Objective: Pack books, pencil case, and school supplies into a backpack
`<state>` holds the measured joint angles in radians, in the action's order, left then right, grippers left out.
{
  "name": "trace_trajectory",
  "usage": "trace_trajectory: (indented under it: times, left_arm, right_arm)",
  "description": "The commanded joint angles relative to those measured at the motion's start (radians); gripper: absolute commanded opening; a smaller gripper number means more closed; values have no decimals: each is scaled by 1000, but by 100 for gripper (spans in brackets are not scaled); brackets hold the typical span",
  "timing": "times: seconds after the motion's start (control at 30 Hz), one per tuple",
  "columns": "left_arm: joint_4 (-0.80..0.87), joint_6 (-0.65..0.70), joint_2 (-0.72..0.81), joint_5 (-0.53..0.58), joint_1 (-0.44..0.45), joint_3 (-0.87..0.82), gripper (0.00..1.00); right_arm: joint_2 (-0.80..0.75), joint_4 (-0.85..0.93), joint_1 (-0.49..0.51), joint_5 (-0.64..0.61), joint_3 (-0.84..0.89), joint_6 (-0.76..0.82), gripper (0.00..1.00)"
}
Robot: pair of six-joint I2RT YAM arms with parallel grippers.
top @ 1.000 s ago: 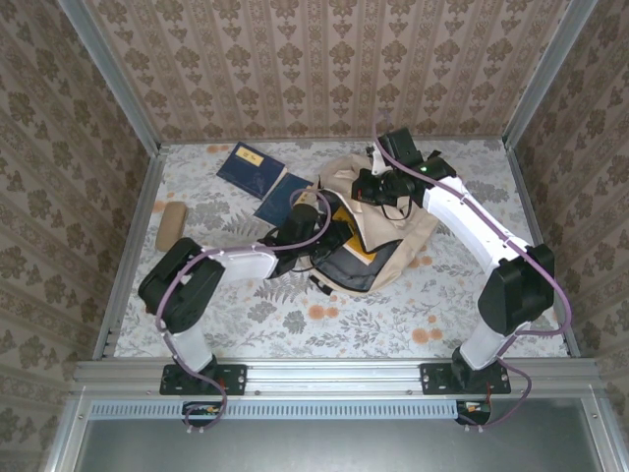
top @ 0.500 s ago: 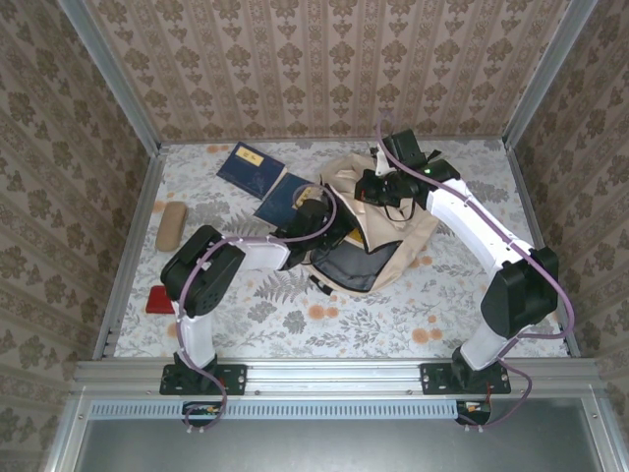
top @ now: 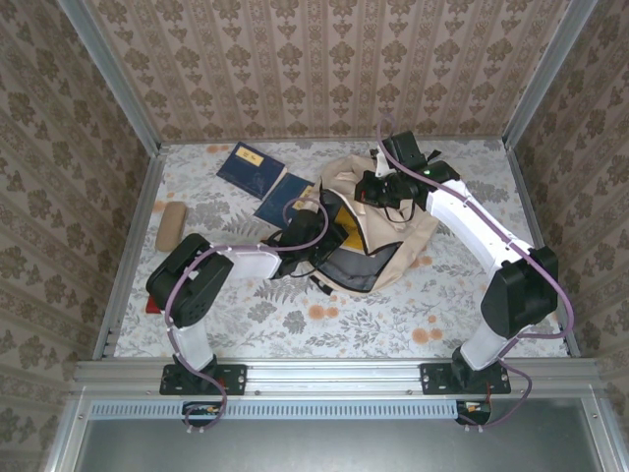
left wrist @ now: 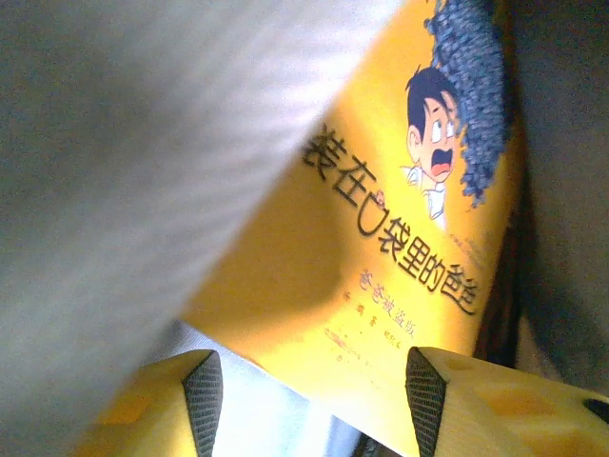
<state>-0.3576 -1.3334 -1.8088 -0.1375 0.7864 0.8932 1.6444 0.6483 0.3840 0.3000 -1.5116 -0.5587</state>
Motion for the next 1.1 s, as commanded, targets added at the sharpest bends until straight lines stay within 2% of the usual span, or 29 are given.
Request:
trace_trajectory:
  times: [0.0, 0.13, 0.33, 0.6, 0.77, 1.07]
  left_arm:
    - [95, -9, 26, 24, 8, 38, 58]
    - [95, -13, 22, 16, 8, 46, 59]
    - [86, -6, -9, -2, 7, 76, 39]
    - [75, -21, -111, -35, 7, 180, 37]
    - [33, -15, -165, -15, 1, 239, 24]
    - [31, 8, -269, -9, -25, 344, 19]
  right_arm:
    - [-40, -36, -6, 21, 6, -19, 0]
    - [-41, -36, -7, 21, 8, -21, 0]
    - [-43, -34, -6, 18, 12, -18, 0]
    - [-50, -33, -8, 18, 12, -16, 0]
    - [-55, -32, -8, 25, 12, -17, 0]
    - [-61, -37, -8, 29, 27, -20, 0]
